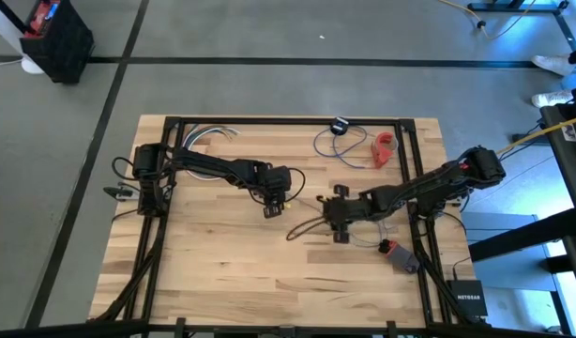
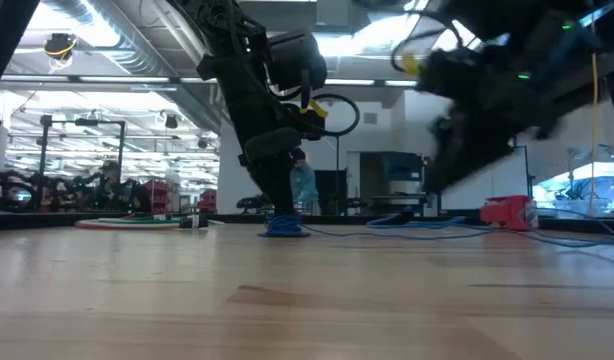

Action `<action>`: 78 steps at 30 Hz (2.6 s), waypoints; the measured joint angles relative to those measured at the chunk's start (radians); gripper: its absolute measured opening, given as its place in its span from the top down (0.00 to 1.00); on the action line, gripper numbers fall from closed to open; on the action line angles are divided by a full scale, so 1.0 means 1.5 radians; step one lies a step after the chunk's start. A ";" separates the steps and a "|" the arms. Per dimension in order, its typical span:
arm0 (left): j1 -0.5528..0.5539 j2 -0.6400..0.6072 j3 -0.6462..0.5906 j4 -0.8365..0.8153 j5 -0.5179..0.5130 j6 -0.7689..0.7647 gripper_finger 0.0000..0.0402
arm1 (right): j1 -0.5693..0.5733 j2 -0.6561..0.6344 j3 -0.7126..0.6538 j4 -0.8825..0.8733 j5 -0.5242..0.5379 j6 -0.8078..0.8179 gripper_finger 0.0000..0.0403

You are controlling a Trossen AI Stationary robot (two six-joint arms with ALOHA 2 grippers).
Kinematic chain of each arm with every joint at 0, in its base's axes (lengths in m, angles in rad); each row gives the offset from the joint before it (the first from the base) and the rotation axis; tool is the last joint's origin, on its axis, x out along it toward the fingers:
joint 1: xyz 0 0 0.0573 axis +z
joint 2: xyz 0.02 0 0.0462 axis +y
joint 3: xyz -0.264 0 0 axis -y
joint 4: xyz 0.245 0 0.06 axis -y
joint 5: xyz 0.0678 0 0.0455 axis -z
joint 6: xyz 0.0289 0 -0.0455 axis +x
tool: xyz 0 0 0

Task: Coil cords
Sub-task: Uncoil the blue wire from the spool

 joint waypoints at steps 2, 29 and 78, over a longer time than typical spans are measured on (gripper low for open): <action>0.000 0.000 0.000 0.001 0.000 0.000 0.99 | -0.020 0.012 0.000 0.078 0.015 -0.014 0.52; 0.000 0.001 0.000 0.007 0.002 0.000 0.99 | -0.176 0.258 0.055 0.262 -0.042 -0.119 0.97; -0.001 0.000 -0.001 -0.001 0.000 -0.003 0.99 | -0.094 0.054 0.049 0.045 0.062 -0.103 0.57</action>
